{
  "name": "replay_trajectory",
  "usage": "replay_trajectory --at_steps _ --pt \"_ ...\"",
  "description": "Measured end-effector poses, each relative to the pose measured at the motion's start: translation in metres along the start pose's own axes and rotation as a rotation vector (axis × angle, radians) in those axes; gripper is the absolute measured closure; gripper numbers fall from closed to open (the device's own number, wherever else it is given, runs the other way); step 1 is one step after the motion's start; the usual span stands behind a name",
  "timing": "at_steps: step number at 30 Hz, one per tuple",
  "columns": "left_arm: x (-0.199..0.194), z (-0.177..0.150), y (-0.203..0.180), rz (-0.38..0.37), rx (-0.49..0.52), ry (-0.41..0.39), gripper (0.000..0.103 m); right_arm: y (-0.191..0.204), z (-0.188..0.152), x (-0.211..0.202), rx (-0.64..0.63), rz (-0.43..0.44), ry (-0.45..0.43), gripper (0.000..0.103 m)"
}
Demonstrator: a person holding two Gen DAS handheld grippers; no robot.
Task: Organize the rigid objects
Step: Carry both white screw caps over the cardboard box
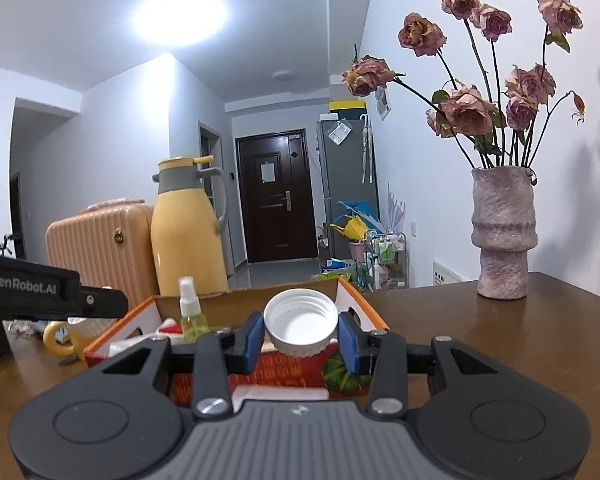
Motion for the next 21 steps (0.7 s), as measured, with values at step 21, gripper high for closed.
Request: replay_trajectory --at_steps 21 --pt "0.081 0.040 0.020 0.099 -0.050 -0.033 0.062 0.010 0.016 0.089 0.020 0.024 -0.010 0.064"
Point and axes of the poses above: each gripper's, at about its wrist camera, not at the fingertips, and x roughly the way its jaws point, y to its left, z to its top, the point moved 5 cm from there along x, roughly the way its jaws point, and after that the axes turned 13 degrees about -x, right-handed, at the moved point
